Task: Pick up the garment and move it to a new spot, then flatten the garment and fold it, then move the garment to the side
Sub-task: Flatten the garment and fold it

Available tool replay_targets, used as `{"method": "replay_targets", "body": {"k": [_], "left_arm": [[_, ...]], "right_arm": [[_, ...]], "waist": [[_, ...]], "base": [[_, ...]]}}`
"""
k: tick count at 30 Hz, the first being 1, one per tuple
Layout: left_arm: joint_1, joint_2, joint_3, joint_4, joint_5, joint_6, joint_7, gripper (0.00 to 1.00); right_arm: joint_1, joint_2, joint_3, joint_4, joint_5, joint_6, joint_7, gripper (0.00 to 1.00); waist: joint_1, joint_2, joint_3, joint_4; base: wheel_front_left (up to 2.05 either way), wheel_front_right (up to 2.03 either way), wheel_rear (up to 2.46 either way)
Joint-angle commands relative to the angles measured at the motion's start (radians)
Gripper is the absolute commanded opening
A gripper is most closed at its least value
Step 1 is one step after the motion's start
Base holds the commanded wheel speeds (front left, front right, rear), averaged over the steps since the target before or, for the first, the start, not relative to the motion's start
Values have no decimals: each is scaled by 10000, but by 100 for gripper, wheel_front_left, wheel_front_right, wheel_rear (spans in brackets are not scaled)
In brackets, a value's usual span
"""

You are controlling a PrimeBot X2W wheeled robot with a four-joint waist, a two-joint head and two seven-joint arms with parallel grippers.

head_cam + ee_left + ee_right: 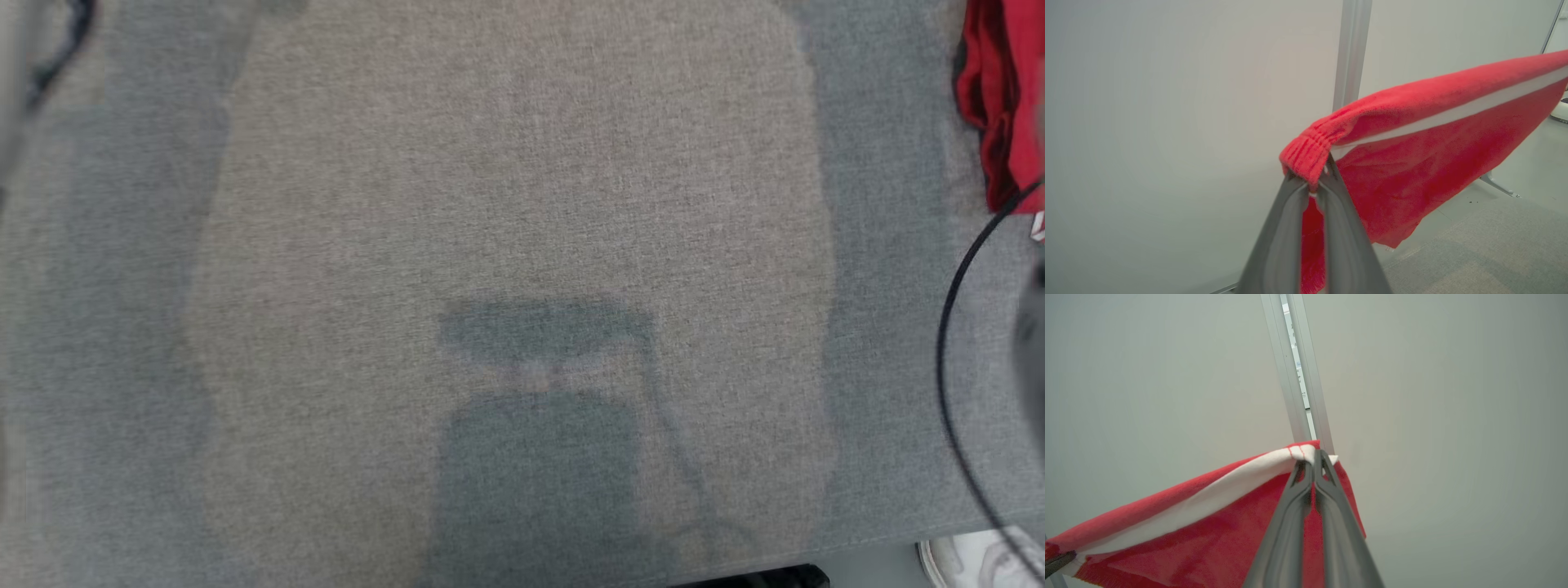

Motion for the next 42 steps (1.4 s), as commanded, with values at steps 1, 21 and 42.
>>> {"method": "replay_targets", "body": {"k": [1, 21, 42], "left_arm": [[481, -83, -132, 187, -93, -111, -113, 0], [7596, 3748, -3401, -6260, -4634, -118, 2868, 0], [11968, 4475, -3579, -10840, -6075, 2089, 29, 0]], "right_arm": [[856, 202, 108, -149, -57, -17, -17, 0], [10348, -2373, 2357, -4061, 1802, -11, -25, 0], [14536, -3291, -125, -7140, 2917, -19, 1091, 0]], "waist": [[-3, 0, 703, -485], [-3, 0, -2271, -217], [-3, 0, -2580, 418]], "base": [[0, 0, 0], [0, 0, 0], [0, 0, 0]]}}
